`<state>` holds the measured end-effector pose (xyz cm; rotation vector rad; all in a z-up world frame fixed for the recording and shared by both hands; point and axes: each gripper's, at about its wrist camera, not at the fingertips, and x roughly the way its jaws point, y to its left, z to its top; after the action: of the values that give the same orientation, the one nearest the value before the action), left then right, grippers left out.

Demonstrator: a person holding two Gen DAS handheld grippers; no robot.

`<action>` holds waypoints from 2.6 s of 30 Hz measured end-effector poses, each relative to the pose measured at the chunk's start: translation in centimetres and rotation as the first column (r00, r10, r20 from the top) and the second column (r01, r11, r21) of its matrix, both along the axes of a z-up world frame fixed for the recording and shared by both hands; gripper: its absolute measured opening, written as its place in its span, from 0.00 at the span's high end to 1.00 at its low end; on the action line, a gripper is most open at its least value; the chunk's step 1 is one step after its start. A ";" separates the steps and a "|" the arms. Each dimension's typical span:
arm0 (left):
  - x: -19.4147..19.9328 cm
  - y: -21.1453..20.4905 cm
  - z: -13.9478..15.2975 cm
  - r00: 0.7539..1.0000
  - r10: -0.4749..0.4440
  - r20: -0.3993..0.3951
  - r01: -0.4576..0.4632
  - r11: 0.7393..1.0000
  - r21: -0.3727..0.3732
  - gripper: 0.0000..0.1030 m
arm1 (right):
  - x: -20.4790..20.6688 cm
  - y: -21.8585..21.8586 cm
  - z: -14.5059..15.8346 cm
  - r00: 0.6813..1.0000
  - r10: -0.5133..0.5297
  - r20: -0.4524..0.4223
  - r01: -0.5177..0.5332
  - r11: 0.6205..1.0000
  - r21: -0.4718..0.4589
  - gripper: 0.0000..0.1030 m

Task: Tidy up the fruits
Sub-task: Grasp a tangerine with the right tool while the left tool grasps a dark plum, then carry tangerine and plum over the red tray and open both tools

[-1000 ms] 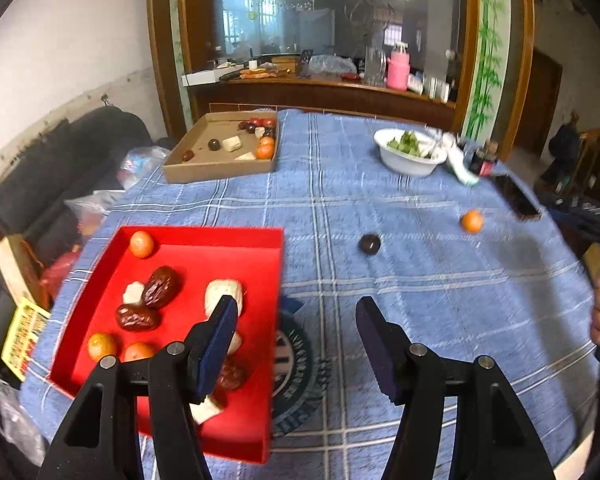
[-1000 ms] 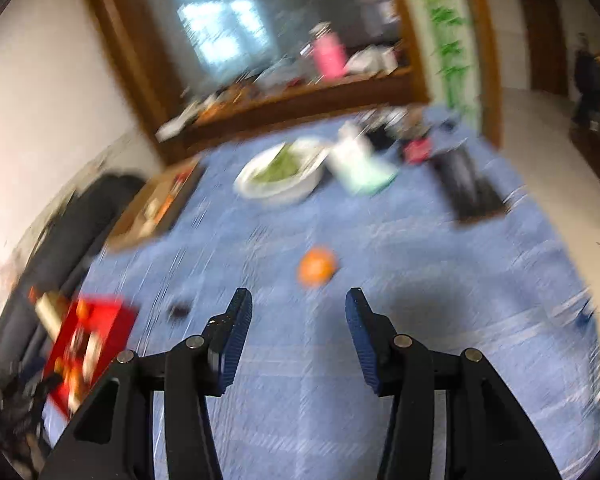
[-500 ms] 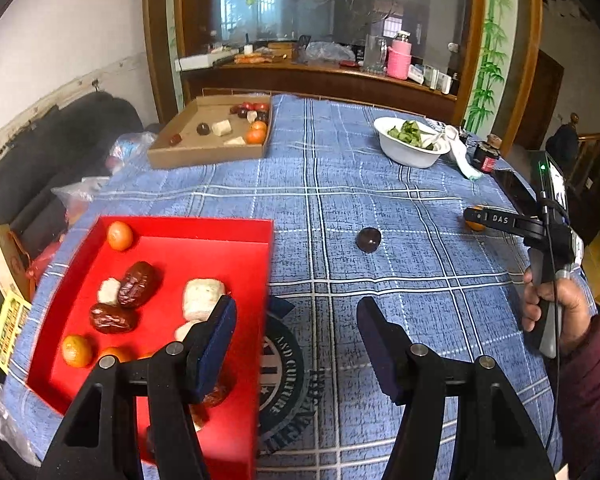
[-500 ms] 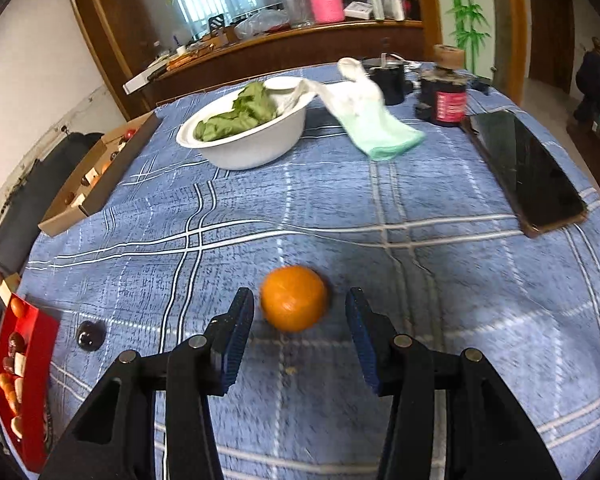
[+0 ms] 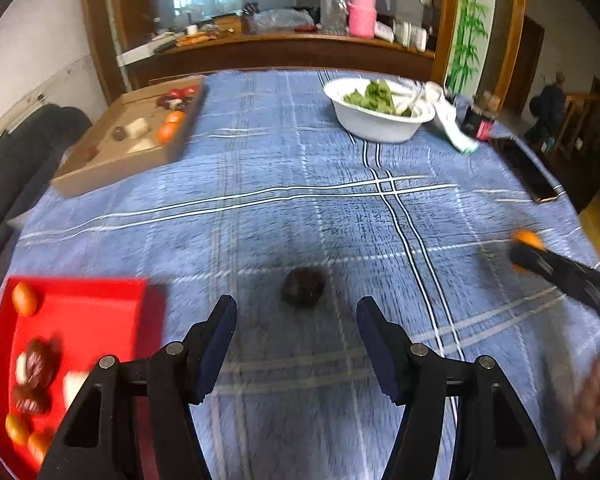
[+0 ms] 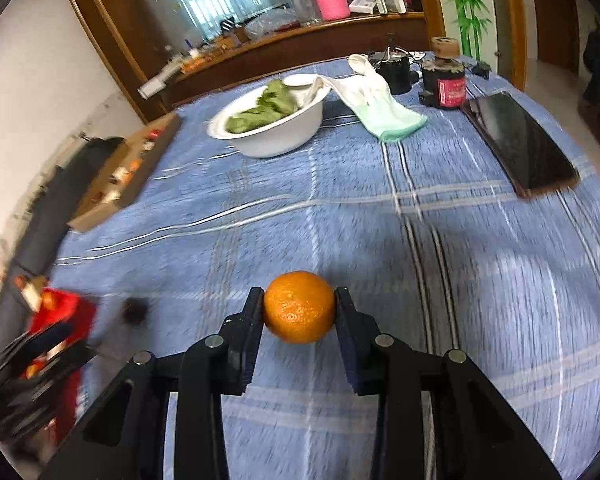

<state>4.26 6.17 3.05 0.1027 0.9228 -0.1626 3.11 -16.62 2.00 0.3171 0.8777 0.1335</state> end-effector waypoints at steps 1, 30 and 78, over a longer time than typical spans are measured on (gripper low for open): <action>0.6 -0.3 -0.5 1.000 0.002 -0.006 -0.002 1.000 0.014 0.37 | -0.8 0.0 0.0 1.000 0.002 0.009 -0.002 1.000 0.009 0.68; -2.4 -1.6 1.7 0.998 -0.018 0.062 0.025 0.994 -0.110 0.76 | -2.4 0.7 0.2 0.996 0.020 0.085 -0.020 1.000 0.003 0.68; -15.8 24.1 3.6 0.900 0.410 0.146 -0.357 0.888 -0.291 0.76 | -8.1 21.5 5.0 0.887 0.449 0.106 -0.459 0.882 0.104 0.67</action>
<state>-11.58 30.29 6.62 -0.3026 0.6927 0.0994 -4.95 4.86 7.05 0.2162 0.8549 0.6387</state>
